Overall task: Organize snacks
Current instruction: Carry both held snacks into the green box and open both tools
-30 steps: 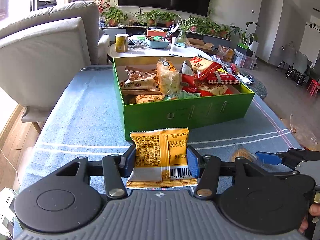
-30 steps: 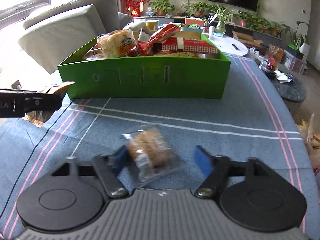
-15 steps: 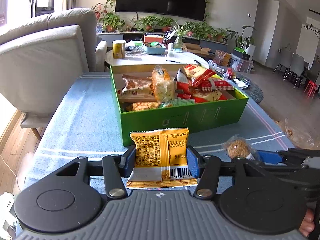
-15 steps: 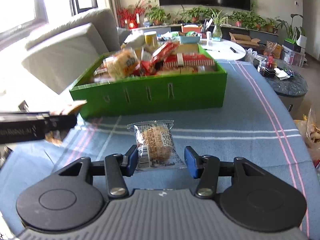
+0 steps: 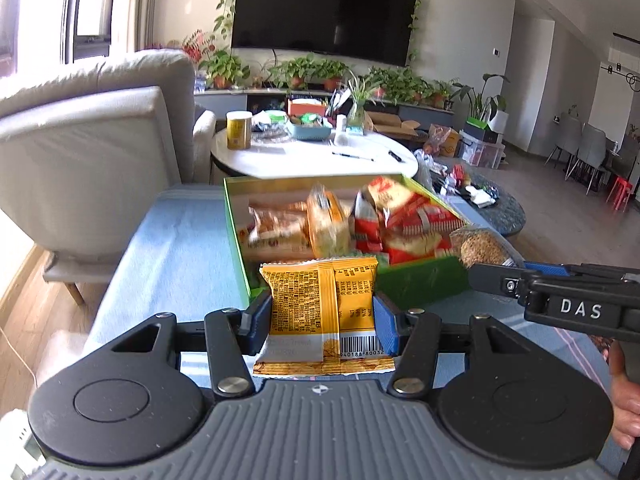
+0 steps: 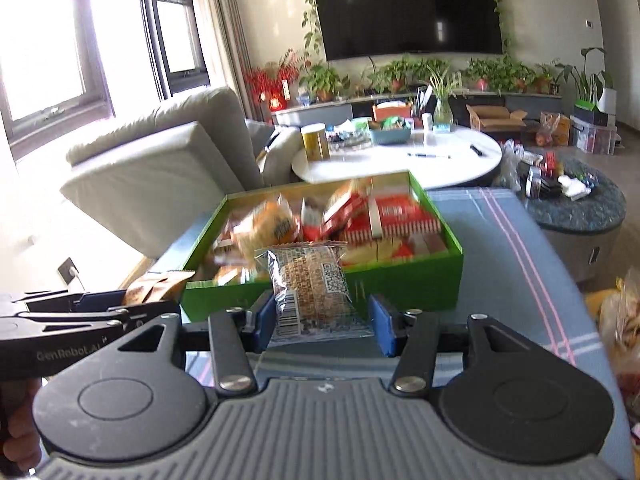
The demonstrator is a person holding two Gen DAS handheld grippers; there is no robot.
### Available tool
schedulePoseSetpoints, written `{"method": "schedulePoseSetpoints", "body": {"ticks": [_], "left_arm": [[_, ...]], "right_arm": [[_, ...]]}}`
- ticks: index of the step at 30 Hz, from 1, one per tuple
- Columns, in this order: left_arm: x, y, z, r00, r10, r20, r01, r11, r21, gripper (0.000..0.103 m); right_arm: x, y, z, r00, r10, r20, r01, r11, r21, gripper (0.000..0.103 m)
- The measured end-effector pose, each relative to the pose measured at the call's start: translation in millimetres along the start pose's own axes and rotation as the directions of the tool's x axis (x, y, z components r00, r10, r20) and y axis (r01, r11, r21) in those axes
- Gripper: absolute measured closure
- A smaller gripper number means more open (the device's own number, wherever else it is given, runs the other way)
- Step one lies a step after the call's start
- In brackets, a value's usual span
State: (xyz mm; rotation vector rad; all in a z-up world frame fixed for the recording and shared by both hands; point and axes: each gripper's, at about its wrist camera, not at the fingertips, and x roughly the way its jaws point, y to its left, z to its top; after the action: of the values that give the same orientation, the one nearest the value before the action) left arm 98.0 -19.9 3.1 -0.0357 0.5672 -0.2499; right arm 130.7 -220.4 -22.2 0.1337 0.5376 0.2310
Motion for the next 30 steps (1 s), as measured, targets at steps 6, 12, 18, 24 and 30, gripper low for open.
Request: {"method": "schedulePoseSetpoints", "body": {"ticks": [6, 12, 18, 24, 30], "left_arm": [[10.4, 1.1, 26.7, 0.999, 0.023, 0.035, -0.024, 0.999, 0.021, 0.054], [27.3, 2.8, 52.4, 0.998, 0.048, 0.051, -0.049, 0.999, 0.02, 0.054], [53.1, 7.8, 73.0, 0.996, 0.073, 0.043, -0.073, 0.997, 0.006, 0.054], [82.5, 10.6, 84.7, 0.996, 0.085, 0.015, -0.085, 0.996, 0.005, 0.054], [110.8, 20.3, 88.7, 0.996, 0.081, -0.024, -0.082, 0.996, -0.022, 0.054]], "right_arm": [[7.1, -1.2, 22.4, 0.999, 0.005, 0.046, -0.005, 1.0, -0.002, 0.037], [21.2, -8.2, 44.5, 0.998, -0.019, 0.06, 0.018, 1.0, 0.008, 0.037], [35.7, -14.6, 58.6, 0.999, -0.019, 0.037, 0.018, 0.999, 0.044, 0.037], [52.5, -14.5, 68.2, 1.0, -0.018, 0.018, 0.017, 0.998, 0.054, 0.037], [78.0, -11.4, 76.5, 1.0, -0.015, -0.013, 0.015, 0.999, 0.048, 0.037]]}}
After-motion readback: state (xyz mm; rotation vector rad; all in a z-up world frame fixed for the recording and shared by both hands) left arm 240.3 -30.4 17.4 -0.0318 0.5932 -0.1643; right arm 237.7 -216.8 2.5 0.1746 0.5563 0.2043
